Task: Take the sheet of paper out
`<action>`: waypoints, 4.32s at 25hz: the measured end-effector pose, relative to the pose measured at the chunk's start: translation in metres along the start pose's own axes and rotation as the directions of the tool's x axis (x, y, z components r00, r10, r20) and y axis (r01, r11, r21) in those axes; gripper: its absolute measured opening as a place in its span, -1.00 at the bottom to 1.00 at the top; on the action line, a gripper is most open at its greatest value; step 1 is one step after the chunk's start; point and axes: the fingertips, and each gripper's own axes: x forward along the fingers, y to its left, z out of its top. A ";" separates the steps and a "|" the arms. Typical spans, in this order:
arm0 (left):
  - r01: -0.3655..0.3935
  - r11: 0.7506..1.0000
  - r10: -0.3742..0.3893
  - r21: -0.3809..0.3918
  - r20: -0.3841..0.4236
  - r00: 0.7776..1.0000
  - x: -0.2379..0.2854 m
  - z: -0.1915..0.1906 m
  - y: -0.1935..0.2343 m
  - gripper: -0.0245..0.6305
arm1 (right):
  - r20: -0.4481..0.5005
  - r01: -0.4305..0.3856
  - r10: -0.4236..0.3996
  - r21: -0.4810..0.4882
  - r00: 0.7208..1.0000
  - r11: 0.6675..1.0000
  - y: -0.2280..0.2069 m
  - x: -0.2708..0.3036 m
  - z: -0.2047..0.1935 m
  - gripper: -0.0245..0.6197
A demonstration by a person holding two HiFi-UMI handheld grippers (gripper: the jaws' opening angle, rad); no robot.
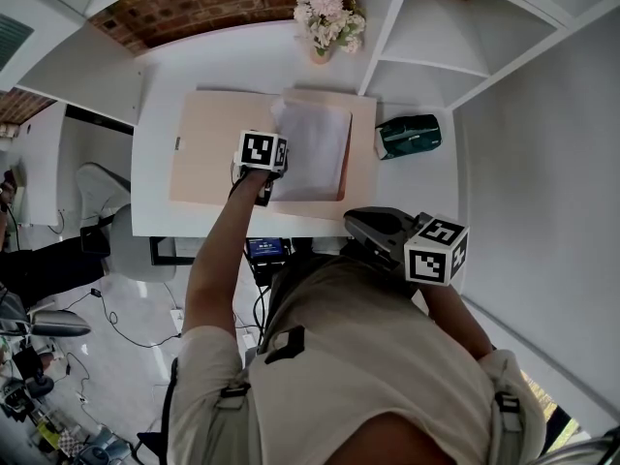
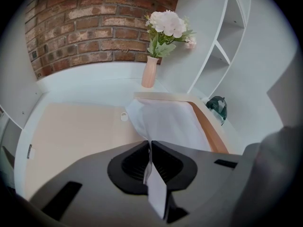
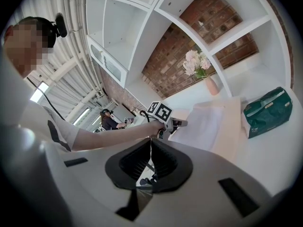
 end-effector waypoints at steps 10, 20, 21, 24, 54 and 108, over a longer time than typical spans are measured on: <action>-0.020 1.000 0.020 -0.013 0.006 1.000 -0.008 -0.001 0.008 -0.83 | 0.003 0.001 -0.001 0.005 1.000 1.000 -0.001 -0.004 -0.001 -0.84; -0.038 0.999 0.038 -0.024 0.007 0.999 -0.011 -0.004 0.018 -0.83 | 0.004 0.009 -0.009 -0.006 1.000 1.000 -0.001 -0.006 0.002 -0.84; -0.040 0.999 0.041 -0.025 0.007 0.999 -0.012 -0.004 0.020 -0.83 | 0.005 0.010 -0.010 -0.006 1.000 1.000 -0.001 -0.005 0.002 -0.84; -0.047 0.999 0.048 -0.026 0.009 0.999 -0.015 -0.005 0.026 -0.83 | 0.005 0.010 -0.010 -0.008 1.000 1.000 -0.001 -0.004 0.003 -0.84; -0.086 0.994 0.088 -0.068 0.032 0.996 -0.033 -0.010 0.063 -0.83 | -0.019 -0.008 0.008 -0.009 1.000 1.000 0.007 0.009 -0.001 -0.84; -0.157 0.971 0.187 -0.183 0.159 0.969 -0.102 -0.038 0.136 -0.86 | -0.092 -0.032 0.026 -0.063 0.995 0.998 0.032 0.040 -0.014 -0.84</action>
